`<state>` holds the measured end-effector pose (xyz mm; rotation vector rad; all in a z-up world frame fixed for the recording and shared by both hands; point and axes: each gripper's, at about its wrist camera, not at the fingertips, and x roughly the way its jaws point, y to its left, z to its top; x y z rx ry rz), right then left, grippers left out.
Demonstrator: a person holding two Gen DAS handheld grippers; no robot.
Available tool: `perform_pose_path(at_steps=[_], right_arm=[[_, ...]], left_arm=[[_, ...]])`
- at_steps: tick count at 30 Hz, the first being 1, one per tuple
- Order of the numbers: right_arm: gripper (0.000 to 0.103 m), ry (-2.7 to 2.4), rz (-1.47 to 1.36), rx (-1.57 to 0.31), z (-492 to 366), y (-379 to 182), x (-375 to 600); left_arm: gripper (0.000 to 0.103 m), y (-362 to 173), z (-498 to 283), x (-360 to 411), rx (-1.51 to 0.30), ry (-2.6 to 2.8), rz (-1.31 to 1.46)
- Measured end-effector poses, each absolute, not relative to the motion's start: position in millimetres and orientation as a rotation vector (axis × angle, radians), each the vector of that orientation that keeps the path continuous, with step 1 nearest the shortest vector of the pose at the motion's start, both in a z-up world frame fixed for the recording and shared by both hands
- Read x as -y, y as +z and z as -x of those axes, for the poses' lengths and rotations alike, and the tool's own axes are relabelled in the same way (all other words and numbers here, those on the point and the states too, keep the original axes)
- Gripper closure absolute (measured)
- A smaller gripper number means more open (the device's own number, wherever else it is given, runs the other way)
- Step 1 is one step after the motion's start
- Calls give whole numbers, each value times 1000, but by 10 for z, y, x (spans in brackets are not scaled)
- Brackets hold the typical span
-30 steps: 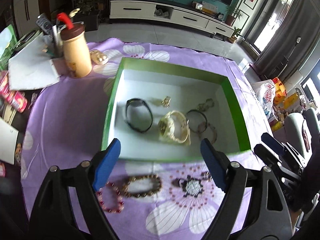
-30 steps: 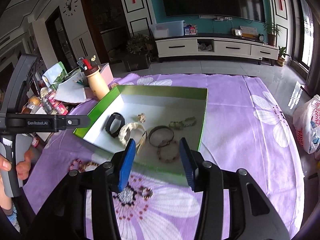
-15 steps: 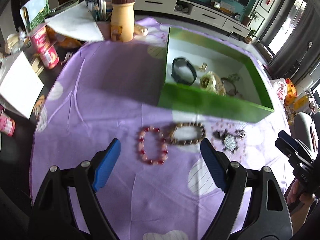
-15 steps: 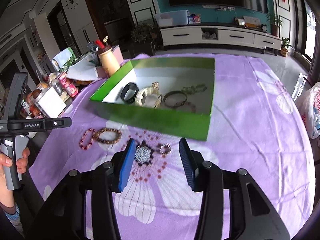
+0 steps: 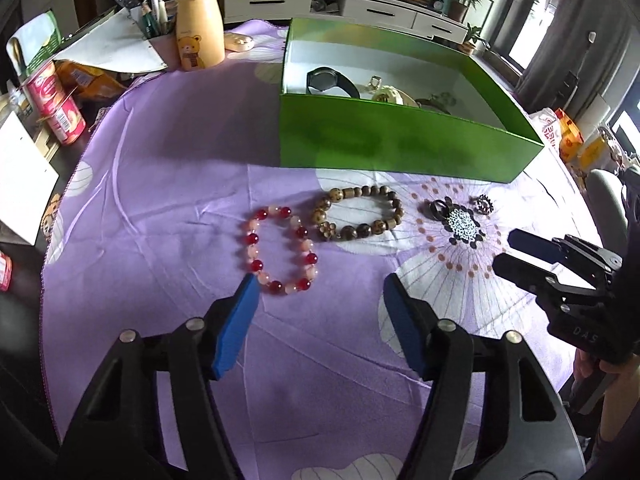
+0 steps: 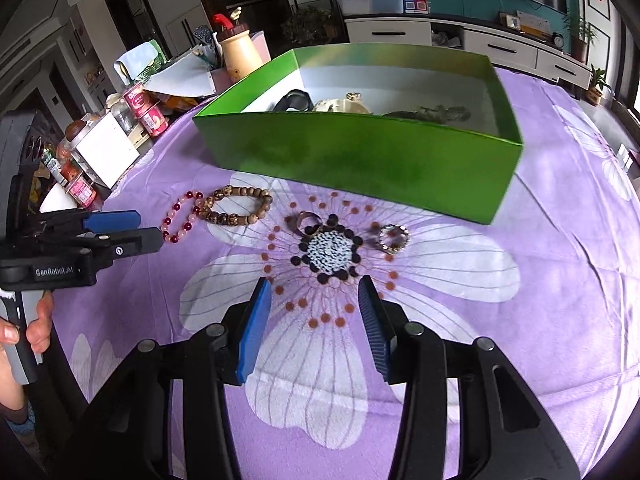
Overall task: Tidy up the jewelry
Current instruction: 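Grasp the red-and-pink bead bracelet with the left tool while the right tool grasps the small dark ring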
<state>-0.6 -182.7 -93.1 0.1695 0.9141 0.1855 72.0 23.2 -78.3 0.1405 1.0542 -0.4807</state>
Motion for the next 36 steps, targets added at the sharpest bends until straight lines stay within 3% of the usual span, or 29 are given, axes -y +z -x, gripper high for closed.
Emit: perform_pose_path(at_steps=[16, 23, 26, 29, 36], right_arm=[[57, 175, -114, -921, -387, -1098, 1668], [57, 154, -72, -916, -526, -1104, 1583], [68, 135, -31, -912, -562, -1106, 1528], [81, 125, -7, -911, -572, -1107, 1512], [84, 134, -51, -909, -518, -1103, 1555]], left_arm=[[69, -1038, -904, -64, -1095, -524, -192], [87, -1076, -882, -60, -1074, -496, -227], [94, -1080, -907, -128, -1076, -490, -195], [95, -1082, -903, -145, -1072, -487, -180], [96, -1072, -945, -213, -1102, -484, -97]])
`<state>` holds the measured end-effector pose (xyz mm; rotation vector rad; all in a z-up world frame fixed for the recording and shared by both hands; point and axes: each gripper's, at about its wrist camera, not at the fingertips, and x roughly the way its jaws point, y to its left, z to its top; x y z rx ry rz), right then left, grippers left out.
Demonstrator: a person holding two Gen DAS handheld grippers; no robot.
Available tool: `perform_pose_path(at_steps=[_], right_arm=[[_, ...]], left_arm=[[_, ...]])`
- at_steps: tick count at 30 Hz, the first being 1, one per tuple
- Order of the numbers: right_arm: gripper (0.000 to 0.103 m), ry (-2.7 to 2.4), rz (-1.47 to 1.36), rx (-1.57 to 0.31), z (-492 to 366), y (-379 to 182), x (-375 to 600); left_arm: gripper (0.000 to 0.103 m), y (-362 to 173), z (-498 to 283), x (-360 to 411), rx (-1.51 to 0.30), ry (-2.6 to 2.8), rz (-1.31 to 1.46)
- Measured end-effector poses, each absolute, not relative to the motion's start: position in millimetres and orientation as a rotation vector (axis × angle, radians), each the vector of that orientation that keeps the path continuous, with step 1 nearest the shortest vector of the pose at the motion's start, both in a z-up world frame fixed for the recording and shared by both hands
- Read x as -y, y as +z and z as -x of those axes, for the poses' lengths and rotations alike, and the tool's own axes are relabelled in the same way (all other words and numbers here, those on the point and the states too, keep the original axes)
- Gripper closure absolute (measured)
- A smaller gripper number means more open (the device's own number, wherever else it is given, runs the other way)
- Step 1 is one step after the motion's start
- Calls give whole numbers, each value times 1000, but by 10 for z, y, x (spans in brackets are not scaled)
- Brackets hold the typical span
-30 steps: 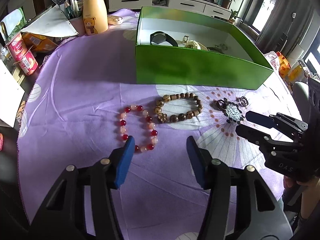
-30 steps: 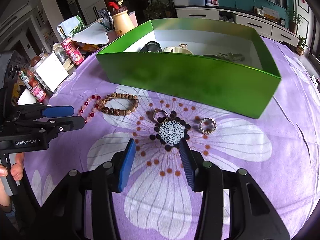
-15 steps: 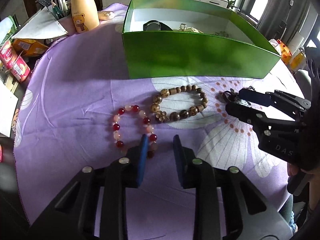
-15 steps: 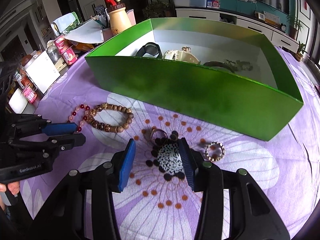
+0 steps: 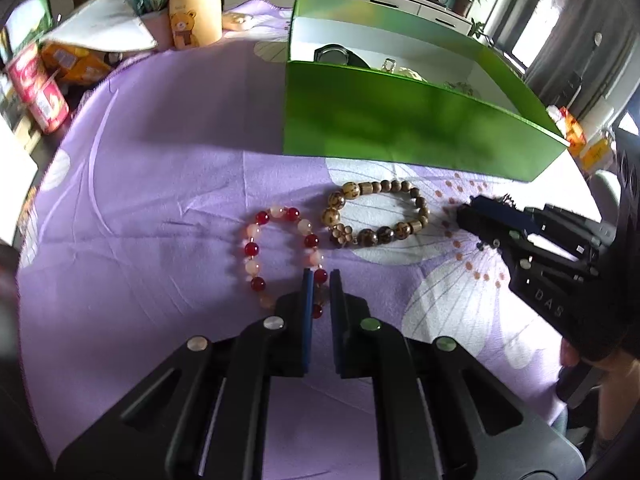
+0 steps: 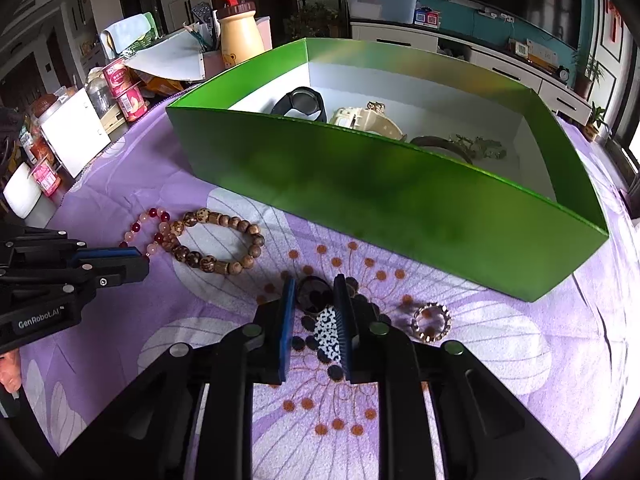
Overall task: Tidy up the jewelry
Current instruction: 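Grasp the red-and-pink bead bracelet with the left tool while the right tool grasps the small dark ring, then carry both into the green box and open both tools to release them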
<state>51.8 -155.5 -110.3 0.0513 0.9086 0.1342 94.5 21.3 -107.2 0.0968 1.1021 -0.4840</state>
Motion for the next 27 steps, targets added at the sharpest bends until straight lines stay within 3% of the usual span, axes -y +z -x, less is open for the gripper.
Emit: perform_pose_path(at_steps=[27], right_arm=[[84, 167, -176, -764, 95, -513, 1787]], left_arm=[[96, -278, -755, -316, -1032, -594, 84]])
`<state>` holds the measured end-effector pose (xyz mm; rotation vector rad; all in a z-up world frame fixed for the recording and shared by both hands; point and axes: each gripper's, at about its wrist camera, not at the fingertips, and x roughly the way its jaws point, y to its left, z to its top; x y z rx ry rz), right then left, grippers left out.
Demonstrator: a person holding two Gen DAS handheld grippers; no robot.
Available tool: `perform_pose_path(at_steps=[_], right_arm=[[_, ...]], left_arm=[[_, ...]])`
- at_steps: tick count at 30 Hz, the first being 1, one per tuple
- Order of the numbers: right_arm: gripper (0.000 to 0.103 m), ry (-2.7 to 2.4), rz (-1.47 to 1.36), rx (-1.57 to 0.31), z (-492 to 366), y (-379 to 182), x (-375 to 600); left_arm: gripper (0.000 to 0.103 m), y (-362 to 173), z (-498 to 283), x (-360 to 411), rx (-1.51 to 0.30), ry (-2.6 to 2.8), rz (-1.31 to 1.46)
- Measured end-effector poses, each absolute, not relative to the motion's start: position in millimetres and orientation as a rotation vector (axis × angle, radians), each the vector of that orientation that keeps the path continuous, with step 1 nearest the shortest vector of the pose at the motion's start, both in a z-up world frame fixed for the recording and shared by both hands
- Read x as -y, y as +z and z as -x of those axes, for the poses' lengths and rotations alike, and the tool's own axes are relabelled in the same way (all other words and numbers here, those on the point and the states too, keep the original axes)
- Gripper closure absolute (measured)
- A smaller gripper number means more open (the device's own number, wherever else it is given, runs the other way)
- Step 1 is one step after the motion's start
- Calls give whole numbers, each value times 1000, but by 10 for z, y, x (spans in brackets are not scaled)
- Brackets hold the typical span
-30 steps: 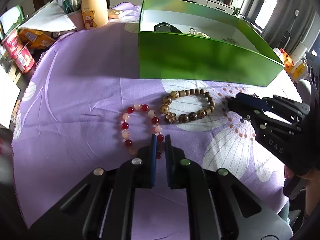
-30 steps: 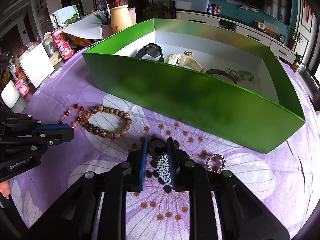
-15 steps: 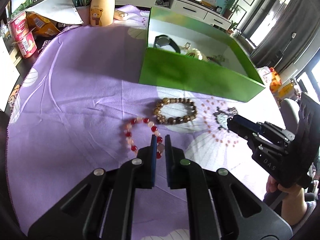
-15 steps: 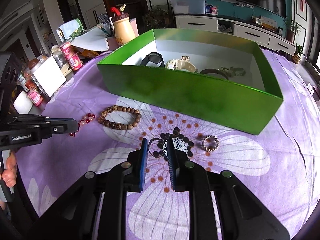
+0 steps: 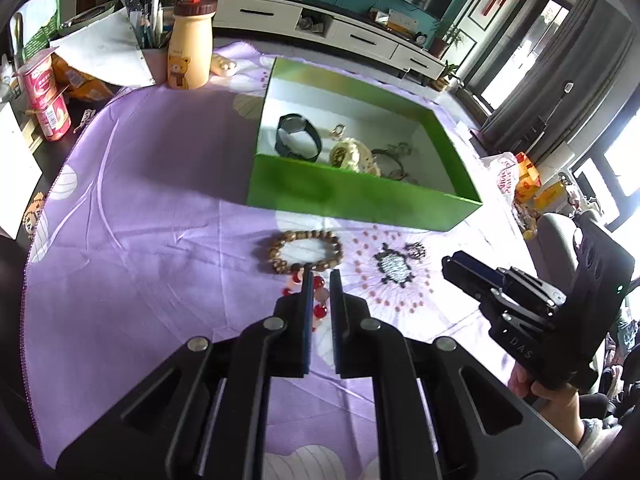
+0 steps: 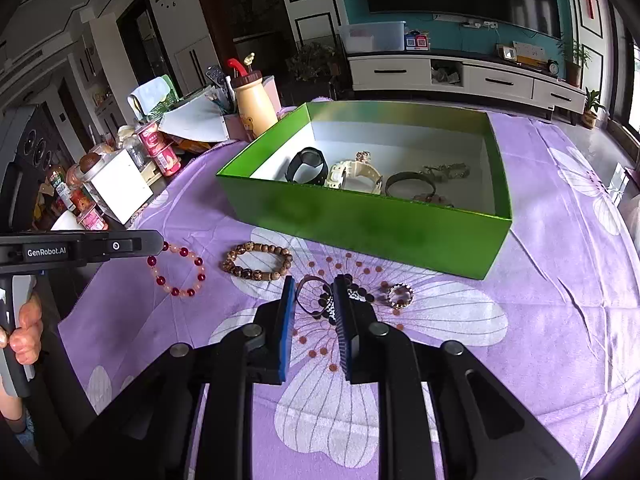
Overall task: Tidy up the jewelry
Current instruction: 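Carry both into the green box and open both tools to release them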
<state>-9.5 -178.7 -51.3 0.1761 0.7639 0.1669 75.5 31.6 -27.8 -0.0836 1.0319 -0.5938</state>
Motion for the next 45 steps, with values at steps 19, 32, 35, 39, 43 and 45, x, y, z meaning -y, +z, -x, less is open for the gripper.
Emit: perform_pose_path(at_steps=[19, 32, 35, 39, 43, 45], right_arm=[[84, 137, -205, -712, 92, -307, 2044], [84, 130, -197, -669, -241, -66, 2172], [84, 122, -202, -669, -381, -27, 2234], [84, 115, -219, -675, -591, -10, 2329], [84, 101, -222, -698, -815, -41, 2410], [84, 94, -221, -707, -917, -68, 2453]], left_arm=[[96, 77, -935, 40, -979, -635, 86], [96, 327, -1405, 400, -950, -638, 91], [96, 347, -1534, 482, -948, -632, 88], [96, 328, -1715, 601, -956, -627, 92], [96, 268, -1931, 722, -971, -608, 94], [96, 224, -2020, 768, -979, -600, 95]])
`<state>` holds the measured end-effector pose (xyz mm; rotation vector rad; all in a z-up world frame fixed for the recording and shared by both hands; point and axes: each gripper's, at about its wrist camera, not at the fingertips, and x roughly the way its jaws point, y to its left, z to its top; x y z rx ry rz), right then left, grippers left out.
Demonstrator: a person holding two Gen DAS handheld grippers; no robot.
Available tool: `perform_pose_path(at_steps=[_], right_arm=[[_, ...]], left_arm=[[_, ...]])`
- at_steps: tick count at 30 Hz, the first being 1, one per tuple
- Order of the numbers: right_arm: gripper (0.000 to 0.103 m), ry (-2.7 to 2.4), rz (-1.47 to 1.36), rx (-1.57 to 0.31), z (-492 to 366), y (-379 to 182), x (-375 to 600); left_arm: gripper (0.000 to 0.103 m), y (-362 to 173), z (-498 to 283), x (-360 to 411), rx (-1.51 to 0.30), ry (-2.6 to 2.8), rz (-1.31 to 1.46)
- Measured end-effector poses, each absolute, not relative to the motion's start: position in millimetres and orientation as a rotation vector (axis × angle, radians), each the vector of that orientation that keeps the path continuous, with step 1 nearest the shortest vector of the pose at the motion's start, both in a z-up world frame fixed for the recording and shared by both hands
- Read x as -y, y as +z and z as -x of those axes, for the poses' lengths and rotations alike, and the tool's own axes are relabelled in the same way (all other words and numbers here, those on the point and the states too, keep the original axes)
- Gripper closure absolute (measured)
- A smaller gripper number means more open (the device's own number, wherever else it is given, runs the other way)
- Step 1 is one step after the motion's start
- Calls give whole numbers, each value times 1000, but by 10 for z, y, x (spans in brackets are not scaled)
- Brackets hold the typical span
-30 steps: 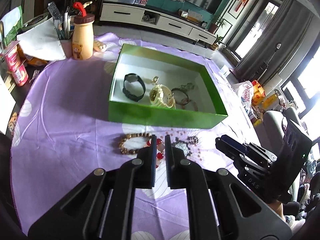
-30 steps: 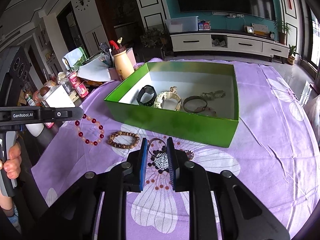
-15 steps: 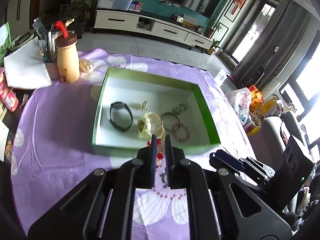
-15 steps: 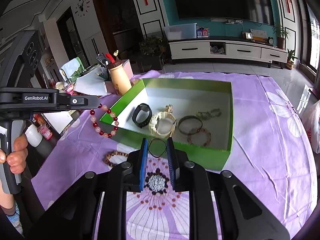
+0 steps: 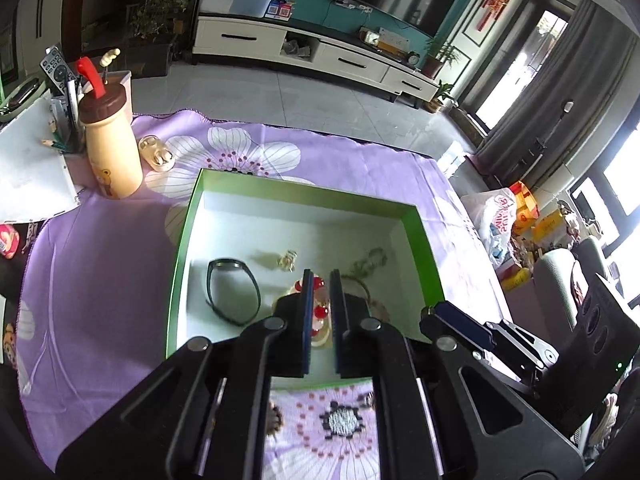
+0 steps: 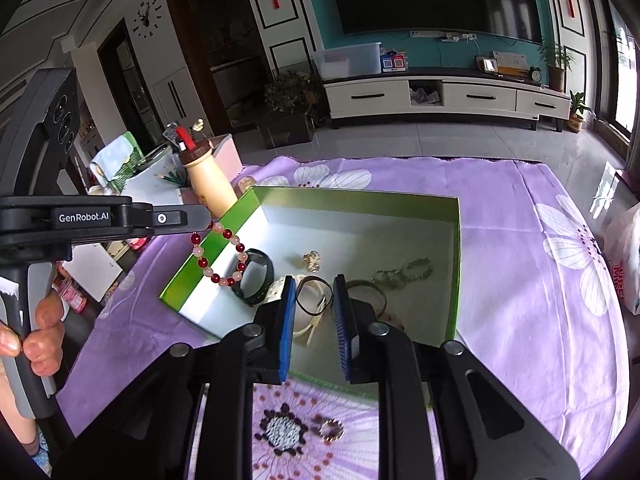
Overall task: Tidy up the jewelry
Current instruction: 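Carry both into the green box and open both tools to release them, then lift both open tools out of the box toward the remaining jewelry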
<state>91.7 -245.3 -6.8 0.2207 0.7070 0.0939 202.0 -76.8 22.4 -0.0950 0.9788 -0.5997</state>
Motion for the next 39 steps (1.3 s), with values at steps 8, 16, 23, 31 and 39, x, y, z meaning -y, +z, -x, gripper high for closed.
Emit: perform_pose_path(at_steps=[8, 16, 23, 31, 39], right_arm=[[84, 86, -242, -761, -1351, -224, 2558], [84, 94, -277, -828, -1739, -342, 2599], [84, 79, -323, -897, -2005, -463, 2643], [83, 65, -363, -930, -2167, -569, 2691], [74, 48, -379, -916, -2089, -571, 2798]], left_arm=[[96, -11, -2427, 957, -1020, -550, 74], [96, -179, -2733, 1111, -1050, -508, 62], [96, -335, -2894, 1168, -1079, -465, 23], [96, -418, -2958, 1206, -1098, -449, 6], [84, -440, -2927, 1238, -1107, -458, 15]])
